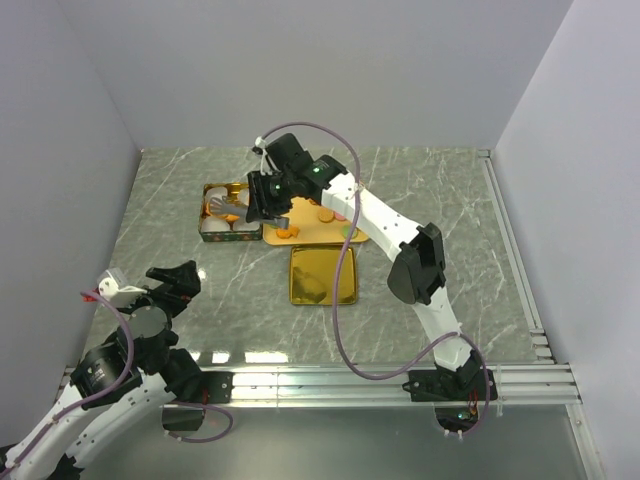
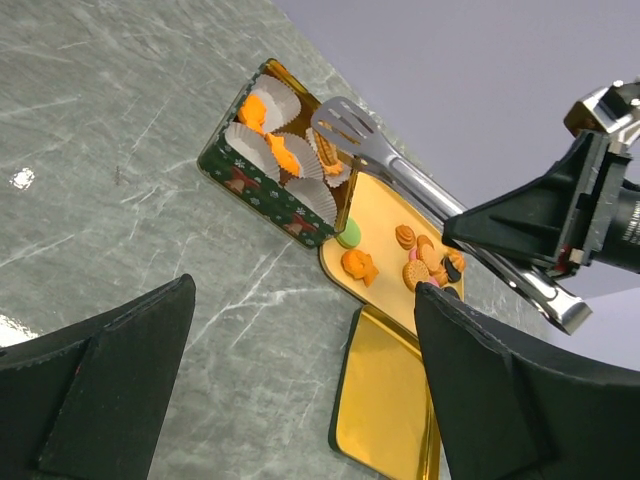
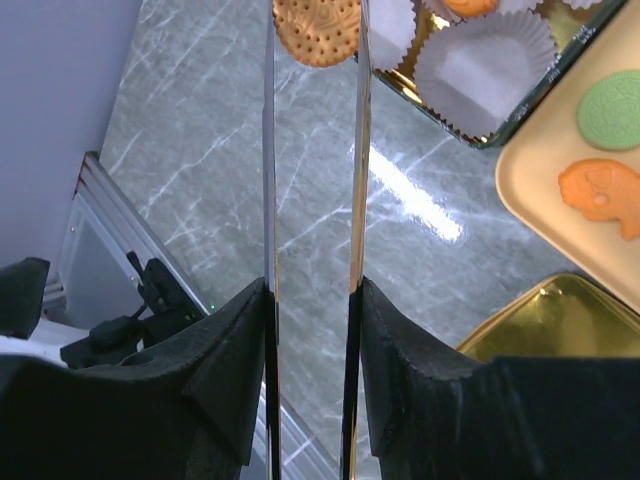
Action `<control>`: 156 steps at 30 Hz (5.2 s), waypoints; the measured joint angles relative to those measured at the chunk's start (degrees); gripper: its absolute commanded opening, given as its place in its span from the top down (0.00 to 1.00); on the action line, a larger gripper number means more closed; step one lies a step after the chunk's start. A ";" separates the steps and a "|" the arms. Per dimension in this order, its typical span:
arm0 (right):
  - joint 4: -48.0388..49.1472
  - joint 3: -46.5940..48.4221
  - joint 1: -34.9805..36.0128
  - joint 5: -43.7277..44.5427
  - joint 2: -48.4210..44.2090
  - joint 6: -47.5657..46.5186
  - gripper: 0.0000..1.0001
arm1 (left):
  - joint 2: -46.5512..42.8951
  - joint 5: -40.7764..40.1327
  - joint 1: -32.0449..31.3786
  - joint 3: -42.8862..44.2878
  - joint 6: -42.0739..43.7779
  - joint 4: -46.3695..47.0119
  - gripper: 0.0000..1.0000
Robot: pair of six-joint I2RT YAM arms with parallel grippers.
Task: Pack the cookies
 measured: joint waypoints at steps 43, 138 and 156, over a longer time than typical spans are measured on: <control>7.85 1.73 0.85 -1.07 9.29 3.15 0.38 | 0.24 -0.31 -1.62 0.00 -0.74 -0.44 0.01; 0.79 -39.28 -10.73 23.28 -20.31 -8.50 0.43 | -1.49 -0.61 -1.99 0.00 -2.12 -1.31 0.02; -0.74 -37.07 -10.71 23.28 -16.83 -7.93 0.59 | -1.49 -0.66 -2.03 0.00 -2.23 -1.33 0.02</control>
